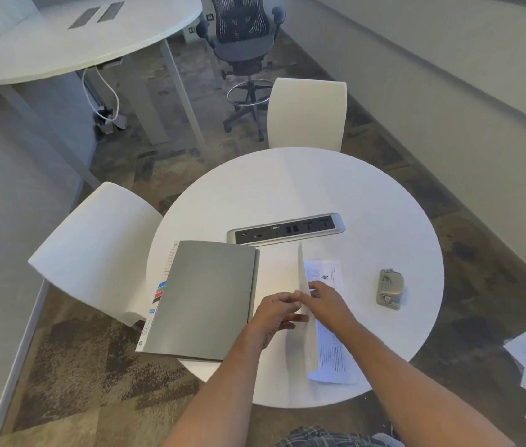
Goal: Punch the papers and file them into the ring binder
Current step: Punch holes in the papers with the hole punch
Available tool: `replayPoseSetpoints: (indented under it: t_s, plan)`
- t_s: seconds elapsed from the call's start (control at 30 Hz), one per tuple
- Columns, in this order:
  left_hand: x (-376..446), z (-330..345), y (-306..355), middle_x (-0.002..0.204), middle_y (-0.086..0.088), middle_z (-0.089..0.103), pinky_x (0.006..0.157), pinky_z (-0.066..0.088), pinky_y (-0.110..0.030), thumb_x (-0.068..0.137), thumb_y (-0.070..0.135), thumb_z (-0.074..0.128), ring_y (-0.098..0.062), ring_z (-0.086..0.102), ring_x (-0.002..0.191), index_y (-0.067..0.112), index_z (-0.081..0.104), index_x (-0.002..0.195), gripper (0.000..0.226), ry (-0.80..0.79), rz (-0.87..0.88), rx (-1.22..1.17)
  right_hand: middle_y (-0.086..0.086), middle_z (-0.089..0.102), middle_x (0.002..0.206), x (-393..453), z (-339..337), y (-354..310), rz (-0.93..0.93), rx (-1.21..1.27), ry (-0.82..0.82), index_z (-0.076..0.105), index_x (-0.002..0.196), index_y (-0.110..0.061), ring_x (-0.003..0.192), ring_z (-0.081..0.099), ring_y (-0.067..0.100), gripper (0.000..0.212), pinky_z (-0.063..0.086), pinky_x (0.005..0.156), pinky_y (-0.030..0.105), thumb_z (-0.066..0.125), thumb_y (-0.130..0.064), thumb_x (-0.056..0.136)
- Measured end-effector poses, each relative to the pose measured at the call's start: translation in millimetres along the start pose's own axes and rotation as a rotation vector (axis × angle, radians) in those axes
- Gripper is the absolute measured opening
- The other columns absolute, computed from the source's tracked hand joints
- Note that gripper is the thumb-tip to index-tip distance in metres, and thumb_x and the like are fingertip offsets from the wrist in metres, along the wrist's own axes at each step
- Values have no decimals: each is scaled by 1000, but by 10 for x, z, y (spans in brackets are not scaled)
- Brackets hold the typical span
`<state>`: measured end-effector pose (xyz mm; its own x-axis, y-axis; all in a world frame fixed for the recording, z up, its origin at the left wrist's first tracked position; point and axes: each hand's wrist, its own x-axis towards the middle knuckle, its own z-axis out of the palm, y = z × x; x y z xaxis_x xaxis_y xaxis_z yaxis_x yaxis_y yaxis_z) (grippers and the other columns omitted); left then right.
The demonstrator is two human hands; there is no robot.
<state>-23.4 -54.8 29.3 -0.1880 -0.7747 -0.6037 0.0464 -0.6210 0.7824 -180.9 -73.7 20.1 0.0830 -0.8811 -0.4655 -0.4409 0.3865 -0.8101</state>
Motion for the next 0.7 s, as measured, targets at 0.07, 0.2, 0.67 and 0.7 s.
replayPoseSetpoints:
  t_s: [0.07,0.2,0.67,0.7]
  plan:
    - [27,0,-21,110,-3,76,65,49,-24,96,8,61,-29,75,97,7,73,118,24,20,8,-29,1,73,107,45,-70,-5,18,0,95,69,115,-18,94,69,20,26,59,86,44,59,-25,92]
    - [101,-38,-31,104,0,71,73,49,-29,87,25,74,-19,69,90,14,69,118,33,180,1,20,10,77,102,18,-281,-18,-13,311,83,73,108,-12,96,73,32,22,59,92,51,60,-3,92]
    - [208,-322,-279,104,-18,76,68,58,-33,90,6,71,-28,71,82,4,69,97,7,388,-43,76,9,79,96,91,-589,474,136,473,198,72,115,-7,89,75,30,21,62,82,48,64,-7,96]
    - [222,-343,-305,102,-19,76,76,61,-40,89,5,70,-30,73,85,6,69,91,3,401,-42,127,8,78,97,97,-585,506,156,422,194,70,119,-6,89,74,27,25,61,81,43,62,-5,96]
